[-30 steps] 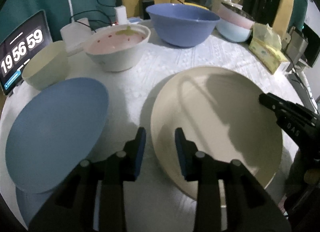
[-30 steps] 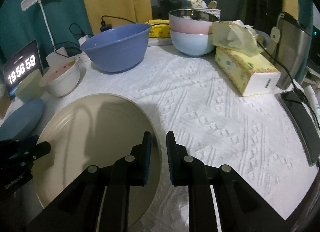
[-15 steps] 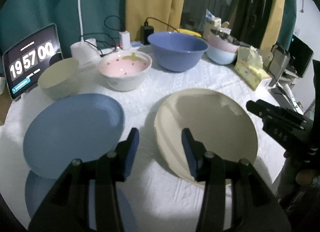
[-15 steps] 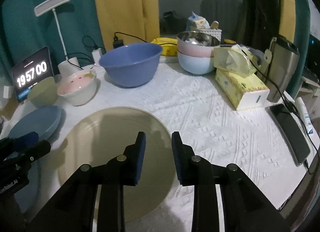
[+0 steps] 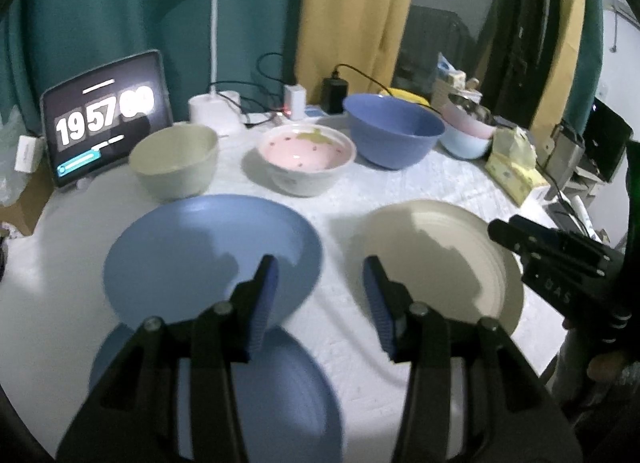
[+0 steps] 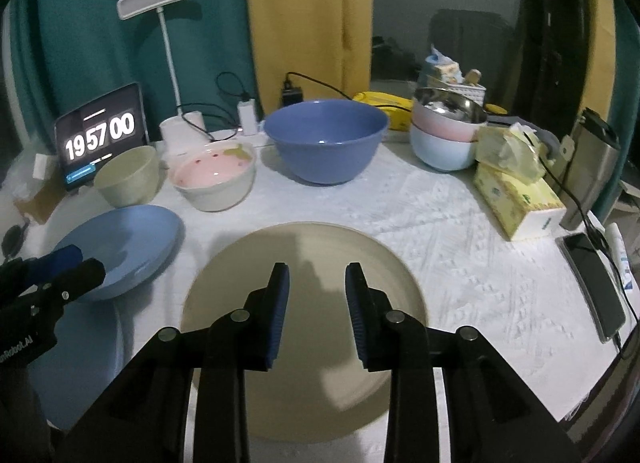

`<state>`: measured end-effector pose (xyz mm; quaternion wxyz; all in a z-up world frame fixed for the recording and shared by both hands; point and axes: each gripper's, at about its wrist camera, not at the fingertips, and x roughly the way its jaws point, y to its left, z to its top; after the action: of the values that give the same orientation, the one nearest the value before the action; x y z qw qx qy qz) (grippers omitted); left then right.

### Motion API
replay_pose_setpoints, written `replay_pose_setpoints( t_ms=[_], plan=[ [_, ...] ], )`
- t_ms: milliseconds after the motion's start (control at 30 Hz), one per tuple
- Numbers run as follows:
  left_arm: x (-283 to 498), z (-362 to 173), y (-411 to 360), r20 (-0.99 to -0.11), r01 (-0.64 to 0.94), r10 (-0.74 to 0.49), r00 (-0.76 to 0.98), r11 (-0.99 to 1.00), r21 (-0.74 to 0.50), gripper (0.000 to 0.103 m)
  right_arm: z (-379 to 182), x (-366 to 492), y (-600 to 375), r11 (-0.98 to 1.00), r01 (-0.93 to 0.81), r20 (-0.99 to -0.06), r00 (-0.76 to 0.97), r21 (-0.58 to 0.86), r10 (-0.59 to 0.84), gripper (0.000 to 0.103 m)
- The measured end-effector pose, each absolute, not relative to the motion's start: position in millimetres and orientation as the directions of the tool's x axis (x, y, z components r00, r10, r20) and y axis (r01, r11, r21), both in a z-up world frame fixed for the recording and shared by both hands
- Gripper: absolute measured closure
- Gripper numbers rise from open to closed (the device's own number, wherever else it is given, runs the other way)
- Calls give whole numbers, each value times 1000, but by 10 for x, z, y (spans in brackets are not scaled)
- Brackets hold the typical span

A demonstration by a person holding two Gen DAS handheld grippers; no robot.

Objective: Organize plates and bowls

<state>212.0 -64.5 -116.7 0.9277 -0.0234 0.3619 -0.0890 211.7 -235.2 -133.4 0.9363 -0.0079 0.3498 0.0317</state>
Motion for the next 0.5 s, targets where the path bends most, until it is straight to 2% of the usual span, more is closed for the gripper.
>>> replay_pose_setpoints(
  t_ms=[500],
  plan=[
    [2074, -1116, -42, -645, 55, -120, 755, 991, -120, 57, -1256, 2229, -1832, 989, -148, -655, 748, -10, 105, 72]
  ],
)
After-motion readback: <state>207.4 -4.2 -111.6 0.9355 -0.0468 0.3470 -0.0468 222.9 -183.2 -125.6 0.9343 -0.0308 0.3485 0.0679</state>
